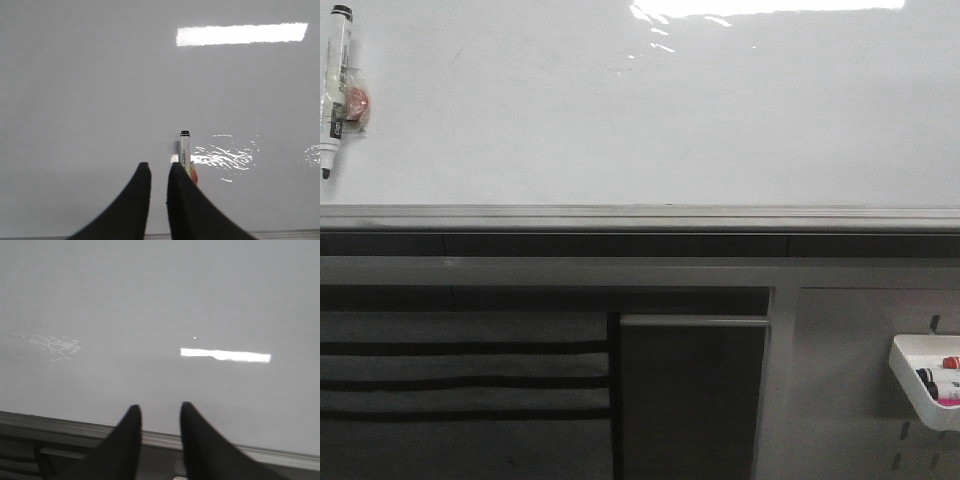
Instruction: Write number 3 on whiteboard
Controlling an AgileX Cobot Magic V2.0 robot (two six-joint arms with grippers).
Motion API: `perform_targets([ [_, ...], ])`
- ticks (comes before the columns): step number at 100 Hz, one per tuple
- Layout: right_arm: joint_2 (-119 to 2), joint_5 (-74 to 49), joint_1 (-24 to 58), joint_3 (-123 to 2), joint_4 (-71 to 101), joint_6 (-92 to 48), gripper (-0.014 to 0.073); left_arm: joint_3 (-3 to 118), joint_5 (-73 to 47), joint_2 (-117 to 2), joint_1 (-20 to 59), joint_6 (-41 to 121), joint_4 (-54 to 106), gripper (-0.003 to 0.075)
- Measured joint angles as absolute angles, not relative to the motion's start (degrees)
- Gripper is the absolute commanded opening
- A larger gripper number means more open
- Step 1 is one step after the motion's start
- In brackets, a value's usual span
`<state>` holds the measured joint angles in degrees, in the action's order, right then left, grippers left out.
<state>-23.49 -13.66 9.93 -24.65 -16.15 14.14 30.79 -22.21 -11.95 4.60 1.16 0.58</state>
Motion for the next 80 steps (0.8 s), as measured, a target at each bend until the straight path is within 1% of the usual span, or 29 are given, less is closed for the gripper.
perform_targets([
  [6, -23.62, -13.66, 9.93, -24.65, -16.15, 14.14, 0.0565, 30.79, -22.21, -11.95, 4.6, 1.16, -0.66, 0.0421],
  [11, -23.62, -13.66, 9.93, -24.65, -16.15, 14.14, 0.0613, 30.79, -22.21, -11.95, 4.6, 1.25, -1.17, 0.0476],
  [15, -23.62, -13.66, 9.93, -24.65, -16.23, 14.14, 0.0628, 30.79, -22.21, -11.95, 4.6, 1.25, -1.26, 0.049],
  [59, -23.62, -12.56, 9.93, -24.65, -16.23, 14.14, 0.0624, 30.79, -22.21, -11.95, 4.6, 1.25, -0.46, 0.0387],
  [80, -24.15, -12.56, 10.07, -24.65, -16.28, 14.14, 0.0624, 30.18, -22.29, -13.84, 4.6, 1.37, 0.5, 0.0365],
])
